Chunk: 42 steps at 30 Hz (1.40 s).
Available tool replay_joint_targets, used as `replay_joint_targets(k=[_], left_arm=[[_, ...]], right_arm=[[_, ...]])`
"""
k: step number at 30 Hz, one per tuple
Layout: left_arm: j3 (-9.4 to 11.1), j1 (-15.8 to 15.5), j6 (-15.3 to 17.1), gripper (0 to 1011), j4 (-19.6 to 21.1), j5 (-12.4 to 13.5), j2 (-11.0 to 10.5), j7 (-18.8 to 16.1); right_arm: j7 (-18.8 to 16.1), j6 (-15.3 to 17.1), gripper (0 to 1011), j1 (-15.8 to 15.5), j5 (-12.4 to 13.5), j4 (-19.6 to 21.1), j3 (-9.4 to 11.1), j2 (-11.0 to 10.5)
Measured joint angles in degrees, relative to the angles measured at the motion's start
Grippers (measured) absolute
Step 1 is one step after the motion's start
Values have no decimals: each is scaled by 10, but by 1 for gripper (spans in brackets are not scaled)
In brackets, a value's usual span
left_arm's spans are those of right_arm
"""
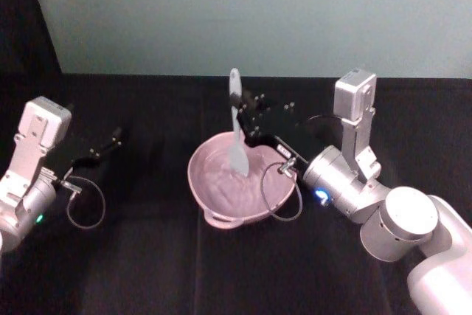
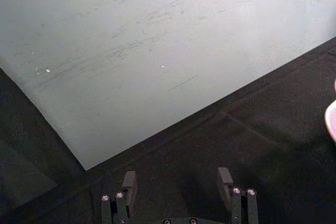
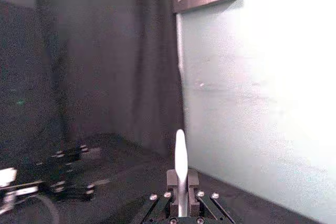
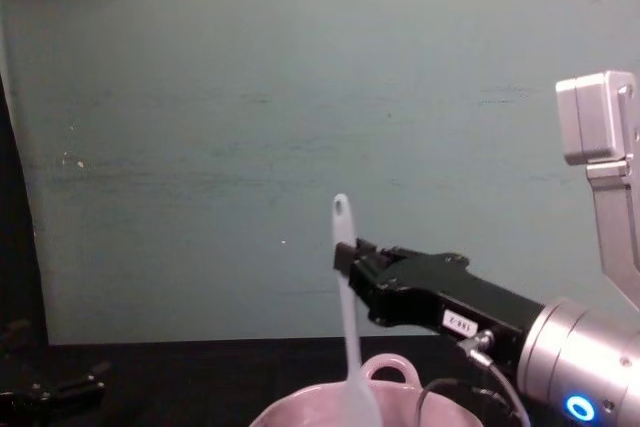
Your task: Use the one hand to pick up the spoon and stir the clear water in the bowl.
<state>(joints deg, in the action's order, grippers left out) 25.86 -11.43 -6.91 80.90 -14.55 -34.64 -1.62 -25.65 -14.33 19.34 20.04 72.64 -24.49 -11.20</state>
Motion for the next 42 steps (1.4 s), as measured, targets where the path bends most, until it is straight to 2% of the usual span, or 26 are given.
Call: replay_joint_targets(k=[5,12,14,18,19,21,22,25,29,34,35,37,42], left_arm=[[0,0,0,1011,0,0,0,0],[0,0,0,1011,0,0,0,0],[0,0,0,1011,0,0,0,0],[0,0,0,1011,0,0,0,0],[0,0,0,1011,0,0,0,0],[0,0,0,1011,0,0,0,0],[0,0,0,1011,0,0,0,0],[0,0,0,1011,0,0,0,0],[0,0,0,1011,0,0,0,0],[0,0,0,1011,0,0,0,0],[0,0,0,1011,0,0,0,0],[0,0,0,1011,0,0,0,0],[0,0,0,1011,0,0,0,0]], right_arm=[[14,-13,111,6,-18,-10,15,1],[12,14,111,-8,-9,18,30,-9],[7,31,111,-13,2,36,36,-14],[-8,81,110,-23,40,83,51,-30],[-13,102,111,-25,57,101,58,-38],[-17,126,111,-26,76,120,64,-47],[-19,151,111,-26,95,139,73,-57],[-20,180,111,-26,117,158,84,-68],[-16,232,111,-23,163,185,114,-91],[-8,247,111,-24,196,193,145,-109],[-8,247,111,-24,196,193,145,-109],[-4,238,111,-24,207,181,158,-114],[0,230,111,-17,220,146,166,-116]])
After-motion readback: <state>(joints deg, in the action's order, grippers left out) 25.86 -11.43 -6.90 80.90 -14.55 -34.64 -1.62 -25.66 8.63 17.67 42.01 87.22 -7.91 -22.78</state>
